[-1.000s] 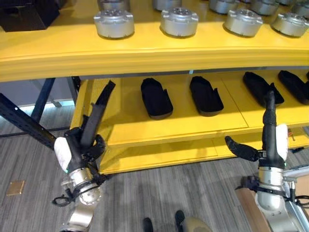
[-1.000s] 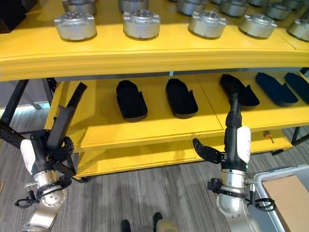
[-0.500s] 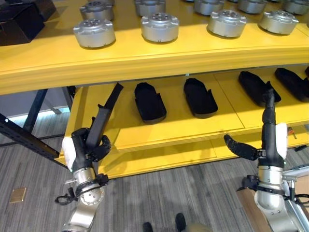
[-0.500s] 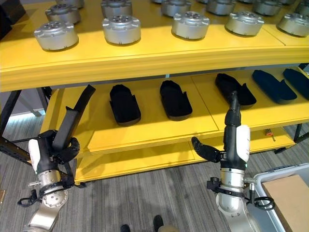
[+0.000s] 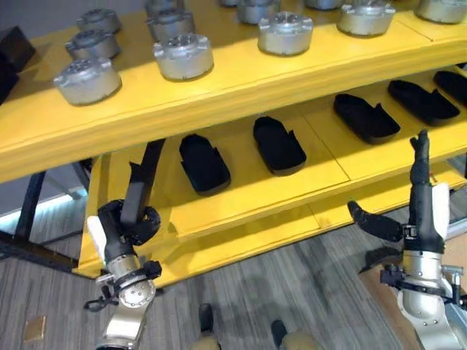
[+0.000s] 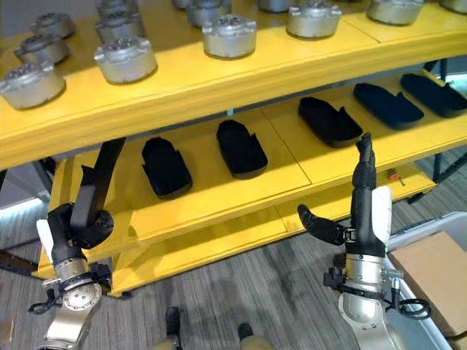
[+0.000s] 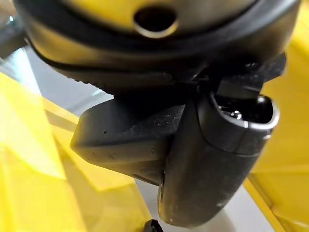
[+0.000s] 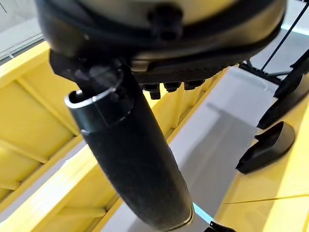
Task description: Move parts from the plastic box to the shelf.
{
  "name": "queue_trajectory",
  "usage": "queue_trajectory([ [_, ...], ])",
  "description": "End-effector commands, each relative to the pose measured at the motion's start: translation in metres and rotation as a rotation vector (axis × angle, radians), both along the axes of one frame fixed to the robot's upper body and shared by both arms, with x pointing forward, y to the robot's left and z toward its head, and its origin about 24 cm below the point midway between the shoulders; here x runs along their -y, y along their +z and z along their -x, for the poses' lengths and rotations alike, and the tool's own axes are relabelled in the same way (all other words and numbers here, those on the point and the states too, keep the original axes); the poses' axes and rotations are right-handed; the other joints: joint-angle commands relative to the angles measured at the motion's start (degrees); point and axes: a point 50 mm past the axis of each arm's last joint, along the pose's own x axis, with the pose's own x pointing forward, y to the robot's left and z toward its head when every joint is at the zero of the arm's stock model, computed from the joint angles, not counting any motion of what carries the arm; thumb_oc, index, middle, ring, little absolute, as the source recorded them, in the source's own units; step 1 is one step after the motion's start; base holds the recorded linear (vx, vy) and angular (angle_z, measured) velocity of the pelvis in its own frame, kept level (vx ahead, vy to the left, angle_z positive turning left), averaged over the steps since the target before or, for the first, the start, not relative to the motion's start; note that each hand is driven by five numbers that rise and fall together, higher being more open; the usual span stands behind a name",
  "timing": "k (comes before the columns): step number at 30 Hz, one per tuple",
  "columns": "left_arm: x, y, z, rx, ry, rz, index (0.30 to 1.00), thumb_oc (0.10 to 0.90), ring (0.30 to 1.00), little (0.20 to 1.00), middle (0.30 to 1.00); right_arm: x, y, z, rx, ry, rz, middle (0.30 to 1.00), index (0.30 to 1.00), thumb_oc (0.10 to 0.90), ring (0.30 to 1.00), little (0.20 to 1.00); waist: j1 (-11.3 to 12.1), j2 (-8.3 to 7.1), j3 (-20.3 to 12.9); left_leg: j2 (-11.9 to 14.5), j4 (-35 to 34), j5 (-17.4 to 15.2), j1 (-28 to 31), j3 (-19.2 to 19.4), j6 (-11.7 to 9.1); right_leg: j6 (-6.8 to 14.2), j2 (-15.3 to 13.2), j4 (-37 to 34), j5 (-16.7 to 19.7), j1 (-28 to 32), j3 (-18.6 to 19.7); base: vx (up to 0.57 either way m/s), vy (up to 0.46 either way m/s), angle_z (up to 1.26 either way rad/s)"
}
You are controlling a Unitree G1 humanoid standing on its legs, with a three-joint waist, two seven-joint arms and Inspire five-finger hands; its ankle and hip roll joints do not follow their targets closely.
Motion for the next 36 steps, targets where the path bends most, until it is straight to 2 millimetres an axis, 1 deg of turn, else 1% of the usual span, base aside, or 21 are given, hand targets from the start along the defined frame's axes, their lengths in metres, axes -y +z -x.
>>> queue_trajectory([
  [1, -0.006, 0.073, -0.018, 0.37, -0.017, -0.11, 0.3, 0.4, 0.3, 0.3, 0.3, -0.009, 0.036, -0.003, 0.185, 0.142, -0.042, 1.0, 1.0, 0.9, 1.0, 1.0, 0.26, -0.43, -4.09, -1.11, -2.7, 2.91, 4.17, 3.36, 0.59, 4.02, -1.19, -1.13, 1.48, -1.81, -0.62, 0.14, 0.275, -0.13],
  [3, -0.004, 0.077, -0.023, 0.381, -0.021, -0.095, 0.3, 0.4, 0.3, 0.3, 0.3, -0.01, 0.035, -0.002, 0.177, 0.14, -0.042, 1.0, 1.0, 0.9, 1.0, 1.0, 0.19, -0.22, -4.41, -1.96, -3.72, 1.76, 6.2, 3.24, 0.89, 4.76, -1.89, -1.01, 1.39, -1.86, -1.5, 0.12, 0.194, 0.03],
  [5, -0.003, 0.078, -0.024, 0.381, -0.017, -0.096, 0.3, 0.4, 0.3, 0.3, 0.3, -0.011, 0.034, -0.002, 0.175, 0.135, -0.033, 1.0, 1.0, 0.9, 1.0, 1.0, 0.21, -0.15, -4.48, -2.28, -3.88, 1.31, 6.71, 3.16, 1.12, 4.99, -2.13, -0.72, 1.26, -2.08, -1.65, 0.07, 0.119, 0.07],
  [7, -0.001, 0.077, -0.027, 0.379, -0.004, -0.068, 0.3, 0.4, 0.3, 0.3, 0.3, -0.012, 0.035, -0.004, 0.181, 0.123, -0.046, 1.0, 1.0, 0.9, 1.0, 1.0, 0.36, -0.26, -4.7, -2.96, -4.29, 0.2, 7.76, 3.15, 1.63, 5.46, -2.76, -0.7, 1.37, -2.48, -2.23, 0.06, 0.094, 0.05],
  [9, 0.0, 0.077, -0.027, 0.379, 0.006, -0.069, 0.3, 0.4, 0.3, 0.3, 0.3, -0.014, 0.035, -0.004, 0.186, 0.118, -0.045, 1.0, 1.0, 0.9, 1.0, 1.0, 0.45, -0.33, -4.79, -3.15, -4.42, -0.11, 8.0, 3.23, 1.81, 5.59, -2.85, -0.72, 1.4, -2.55, -2.3, 0.05, 0.05, 0.06],
  [10, 0.0, 0.075, -0.027, 0.383, 0.039, -0.058, 0.3, 0.4, 0.3, 0.3, 0.3, -0.015, 0.036, -0.005, 0.187, 0.099, -0.045, 1.0, 1.0, 0.9, 1.0, 1.0, 0.71, -0.6, -5.02, -3.58, -4.61, -0.83, 8.41, 3.29, 2.32, 5.89, -3.12, -0.75, 1.48, -2.64, -2.63, 0.07, 0.05, 0.04],
  [12, 0.0, 0.075, -0.028, 0.382, 0.044, -0.057, 0.3, 0.4, 0.3, 0.3, 0.3, -0.016, 0.036, -0.005, 0.187, 0.095, -0.045, 1.0, 1.0, 0.9, 1.0, 1.0, 0.77, -0.69, -5.07, -3.71, -4.56, -0.98, 8.43, 3.24, 2.46, 6.04, -3.26, -0.72, 1.52, -2.71, -2.67, 0.05, 0.041, 0.08],
  [14, -0.003, 0.066, -0.029, 0.358, 0.108, 0.01, 0.3, 0.4, 0.3, 0.3, 0.3, -0.018, 0.034, -0.007, 0.185, 0.091, -0.043, 1.0, 1.0, 0.9, 1.0, 1.0, 1.0, -1.01, -5.21, -3.99, -4.22, -1.67, 8.63, 3.34, 3.03, 6.42, -3.73, -0.03, 1.48, -3.34, -2.49, 0.04, 0.046, 0.1],
  [16, -0.003, 0.064, -0.029, 0.351, 0.127, 0.031, 0.3, 0.4, 0.3, 0.3, 0.3, -0.019, 0.034, -0.007, 0.186, 0.088, -0.043, 1.0, 1.0, 0.9, 1.0, 1.0, 1.03, -1.09, -5.23, -4.02, -4.22, -1.78, 8.63, 3.48, 3.1, 6.55, -3.86, 0.0, 1.5, -3.41, -2.52, 0.01, 0.012, 0.04],
  [17, -0.005, 0.057, -0.03, 0.326, 0.147, 0.066, 0.3, 0.4, 0.3, 0.3, 0.3, -0.02, 0.033, -0.008, 0.186, 0.083, -0.046, 1.0, 1.0, 0.9, 1.0, 1.0, 1.12, -1.2, -5.25, -4.1, -4.21, -1.98, 8.65, 3.71, 3.23, 6.78, -4.03, 0.02, 1.47, -3.46, -2.54, 0.0, 0.0, 0.0],
  [20, -0.004, 0.049, -0.031, 0.293, 0.146, 0.118, 0.3, 0.4, 0.3, 0.3, 0.3, -0.021, 0.032, -0.008, 0.183, 0.08, -0.044, 1.0, 1.0, 0.9, 1.0, 1.0, 1.17, -1.32, -5.27, -4.12, -4.2, -2.08, 8.67, 3.84, 3.33, 6.9, -4.12, 0.04, 1.52, -3.57, -2.65, 0.0, 0.001, -0.01],
  [26, -0.005, 0.032, -0.033, 0.219, 0.179, 0.16, 0.3, 0.4, 0.3, 0.3, 0.3, -0.021, 0.031, -0.011, 0.17, 0.076, -0.041, 1.0, 1.0, 0.9, 1.0, 1.0, 1.03, -1.46, -5.22, -3.96, -4.54, -2.29, 9.22, 4.39, 3.48, 7.24, -4.22, -0.21, 1.81, -3.8, -2.56, 0.0, 0.0, 0.0],
  [28, -0.006, 0.026, -0.036, 0.169, 0.17, 0.165, 0.3, 0.4, 0.3, 0.3, 0.3, -0.023, 0.03, -0.011, 0.157, 0.085, -0.04, 1.0, 1.0, 0.9, 1.0, 1.0, 0.74, -1.45, -5.25, -3.86, -4.59, -2.35, 9.46, 4.74, 3.46, 7.32, -4.21, -0.15, 1.8, -3.89, -2.43, 0.0, 0.0, 0.0],
  [29, -0.005, 0.02, -0.043, 0.136, 0.162, 0.194, 0.3, 0.4, 0.3, 0.3, 0.3, -0.025, 0.028, -0.014, 0.14, 0.101, -0.032, 1.0, 1.0, 0.9, 1.0, 1.0, 0.11, -1.27, -5.33, -3.74, -4.76, -2.34, 9.68, 5.09, 3.46, 7.41, -4.18, -0.05, 1.81, -4.12, -2.26, 0.0, 0.0, 0.0],
  [30, -0.005, 0.02, -0.043, 0.137, 0.162, 0.195, 0.3, 0.4, 0.3, 0.3, 0.3, -0.025, 0.028, -0.014, 0.14, 0.101, -0.032, 1.0, 1.0, 0.9, 1.0, 1.0, 0.12, -1.26, -5.29, -3.73, -4.77, -2.34, 9.68, 5.1, 3.46, 7.4, -4.17, -0.04, 1.81, -4.13, -2.26, 0.0, 0.0, 0.0],
  [32, -0.003, 0.018, -0.05, 0.13, 0.167, 0.218, 0.3, 0.4, 0.3, 0.3, 0.3, -0.026, 0.027, -0.016, 0.131, 0.114, -0.027, 1.0, 1.0, 0.9, 1.0, 1.0, -0.42, -1.1, -5.31, -3.71, -4.93, -2.28, 9.78, 5.33, 3.5, 7.54, -4.18, -0.1, 1.93, -4.26, -2.07, 0.0, 0.0, 0.0],
  [33, -0.003, 0.012, -0.056, 0.117, 0.197, 0.27, 0.3, 0.4, 0.3, 0.3, 0.3, -0.028, 0.026, -0.017, 0.127, 0.127, -0.021, 1.0, 1.0, 0.9, 1.0, 1.0, -1.04, -0.98, -5.3, -3.7, -5.04, -2.32, 10.02, 5.73, 3.56, 7.7, -4.21, -0.04, 1.99, -4.39, -1.92, 0.0, 0.0, 0.0],
  [36, -0.006, 0.005, -0.061, 0.096, 0.253, 0.299, 0.3, 0.4, 0.3, 0.3, 0.3, -0.03, 0.025, -0.02, 0.128, 0.135, -0.021, 1.0, 1.0, 0.9, 1.0, 1.0, -1.99, -0.9, -5.12, -3.54, -5.11, -2.4, 10.46, 6.44, 3.54, 7.94, -4.25, 0.07, 2.14, -4.65, -1.64, 0.0, 0.002, -0.04],
])
